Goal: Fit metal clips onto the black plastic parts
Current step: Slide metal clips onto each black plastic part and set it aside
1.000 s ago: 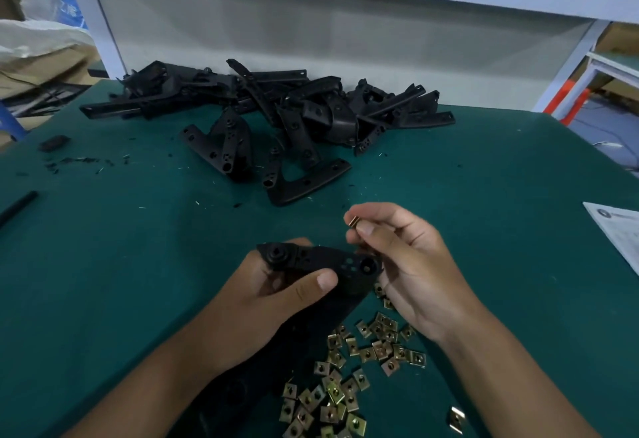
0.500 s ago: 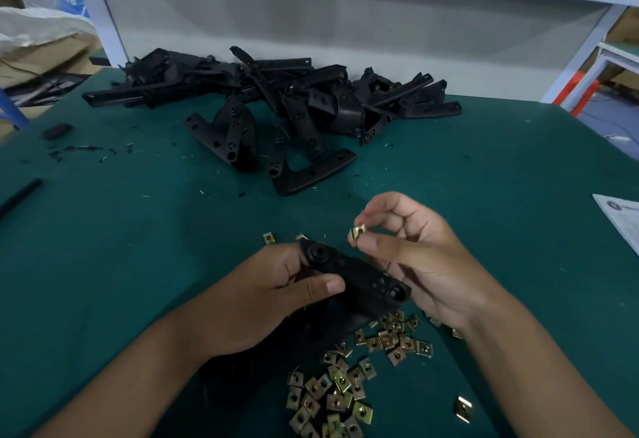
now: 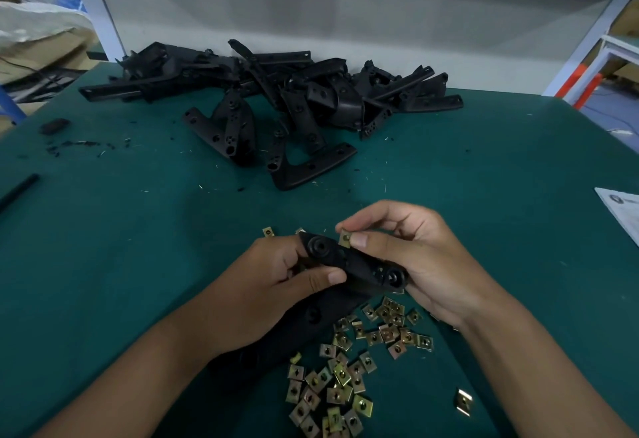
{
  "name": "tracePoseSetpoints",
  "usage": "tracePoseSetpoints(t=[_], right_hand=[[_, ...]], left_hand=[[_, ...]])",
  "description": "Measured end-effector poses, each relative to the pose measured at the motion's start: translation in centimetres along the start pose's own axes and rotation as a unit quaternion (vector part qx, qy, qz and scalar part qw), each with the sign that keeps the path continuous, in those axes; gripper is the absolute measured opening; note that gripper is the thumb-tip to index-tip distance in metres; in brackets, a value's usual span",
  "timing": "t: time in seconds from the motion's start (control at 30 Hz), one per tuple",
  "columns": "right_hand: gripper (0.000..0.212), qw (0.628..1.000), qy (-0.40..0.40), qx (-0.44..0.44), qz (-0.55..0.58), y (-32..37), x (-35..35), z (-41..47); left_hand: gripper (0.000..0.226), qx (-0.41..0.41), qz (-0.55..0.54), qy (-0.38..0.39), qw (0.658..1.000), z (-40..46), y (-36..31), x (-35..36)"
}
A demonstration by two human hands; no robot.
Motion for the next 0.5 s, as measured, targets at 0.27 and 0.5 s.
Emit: tracePoseSetpoints(t=[0.27,0.5], right_hand=[[0.014,0.997,-0.017,-0.049,-0.059,0.3,-0.1,-0.3],[0.029,0.986,-0.034,-0.148,-0.074,0.7,0.5,-0.7]], left_hand=[[0.019,0.025,0.016,-0.066,0.997,0.2,0.3,-0.5],[0.042,0.089,0.011,-0.123,0.988,0.1,-0.3,-1.1]])
Point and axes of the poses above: each hand's wrist, its own z-axis towards the middle knuckle, its own x-axis out of the palm, y = z × x, the point moved 4 cm from there along z, towards the middle knuckle, and after that the axes turned 11 degrees about x, right-handed, at the moved point
